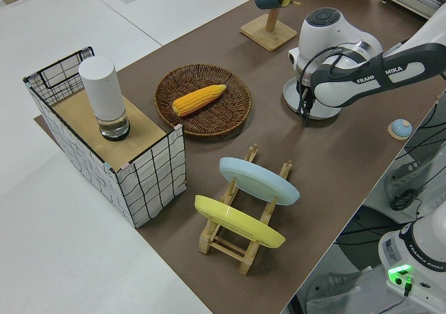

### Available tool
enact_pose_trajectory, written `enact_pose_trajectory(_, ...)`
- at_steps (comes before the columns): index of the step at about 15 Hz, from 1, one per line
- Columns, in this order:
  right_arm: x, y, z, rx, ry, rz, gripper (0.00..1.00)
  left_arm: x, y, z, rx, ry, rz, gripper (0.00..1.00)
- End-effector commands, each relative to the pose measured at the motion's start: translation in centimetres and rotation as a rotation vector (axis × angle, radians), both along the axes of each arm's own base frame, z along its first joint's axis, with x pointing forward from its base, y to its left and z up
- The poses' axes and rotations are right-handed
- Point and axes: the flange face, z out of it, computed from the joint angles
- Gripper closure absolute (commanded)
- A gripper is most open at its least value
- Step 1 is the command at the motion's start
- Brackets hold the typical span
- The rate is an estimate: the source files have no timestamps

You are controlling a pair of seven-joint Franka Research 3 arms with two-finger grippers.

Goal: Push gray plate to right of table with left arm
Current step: 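Push the gray plate with the left gripper toward the table center, then keep pushing the gray plate with the left gripper toward the toaster oven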

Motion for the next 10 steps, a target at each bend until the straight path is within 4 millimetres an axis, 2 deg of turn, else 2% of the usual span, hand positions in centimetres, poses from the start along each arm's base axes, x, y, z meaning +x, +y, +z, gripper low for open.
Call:
enact_pose_trajectory(1,-0.8,0.0,0.0,0.009,0.003,-0.021,0.005,-1.1,-5.0,-0.7,0.011,-0.001,0.065,1.0)
enact_pose_trajectory(5,-0.8,0.0,0.0,0.009,0.003,-0.022,0.005,-2.3,-9.9,-0.5,0.019,-0.004,0.129,1.0)
enact_pose_trajectory(10,-0.8,0.0,0.0,0.009,0.003,-0.021,0.005,-3.7,-14.1,-0.2,0.017,-0.011,0.187,1.0)
